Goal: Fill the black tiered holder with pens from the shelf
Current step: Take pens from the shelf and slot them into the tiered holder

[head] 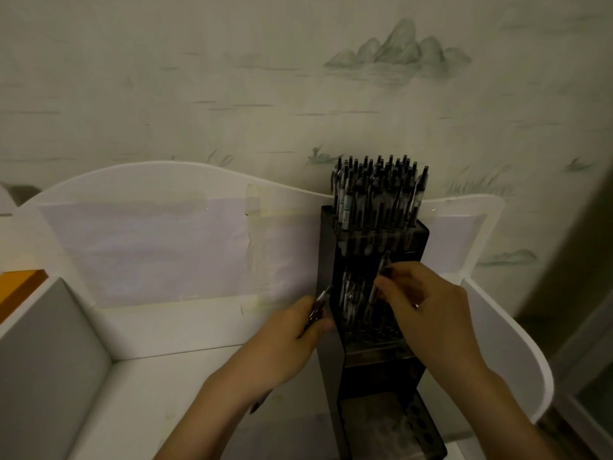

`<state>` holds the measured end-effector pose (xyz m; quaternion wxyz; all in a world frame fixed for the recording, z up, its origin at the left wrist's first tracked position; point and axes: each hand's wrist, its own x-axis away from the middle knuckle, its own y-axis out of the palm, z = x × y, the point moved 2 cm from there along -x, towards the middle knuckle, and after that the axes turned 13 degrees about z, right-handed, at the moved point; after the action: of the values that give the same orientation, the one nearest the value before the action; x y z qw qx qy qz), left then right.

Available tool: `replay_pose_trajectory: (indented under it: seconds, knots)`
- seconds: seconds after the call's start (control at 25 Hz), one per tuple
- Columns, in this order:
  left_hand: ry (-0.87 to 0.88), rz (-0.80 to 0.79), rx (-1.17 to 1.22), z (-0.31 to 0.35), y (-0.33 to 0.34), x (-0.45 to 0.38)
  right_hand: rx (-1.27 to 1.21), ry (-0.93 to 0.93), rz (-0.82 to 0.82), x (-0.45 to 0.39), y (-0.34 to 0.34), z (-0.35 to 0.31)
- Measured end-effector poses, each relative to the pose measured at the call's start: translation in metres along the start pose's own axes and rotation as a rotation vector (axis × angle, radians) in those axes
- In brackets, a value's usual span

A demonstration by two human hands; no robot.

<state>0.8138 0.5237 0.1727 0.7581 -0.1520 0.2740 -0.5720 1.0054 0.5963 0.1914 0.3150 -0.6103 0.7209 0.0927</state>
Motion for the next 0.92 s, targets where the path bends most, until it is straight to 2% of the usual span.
replay_pose_trajectory:
  seconds: [0.28, 0.44, 0.68, 0.84, 0.92]
  knots:
    - [-0.013, -0.018, 0.022, 0.003, -0.002, 0.001, 0.072, -0.004, -0.059, 0.0, 0.004, 0.001]
    - [-0.033, -0.018, 0.049, 0.004, -0.002, 0.001, 0.191, 0.006, -0.137, 0.005, 0.011, 0.011]
    - [-0.012, -0.009, 0.013, 0.004, -0.003, 0.002, 0.216, 0.031, -0.126, 0.014, 0.008, 0.016]
    - [0.035, -0.016, -0.003, 0.007, 0.0, 0.003, 0.108, -0.038, 0.021, 0.019, -0.002, -0.001]
    - [0.053, -0.024, -0.022, 0.009, 0.003, 0.002, -0.003, -0.018, -0.058, 0.022, 0.0, -0.012]
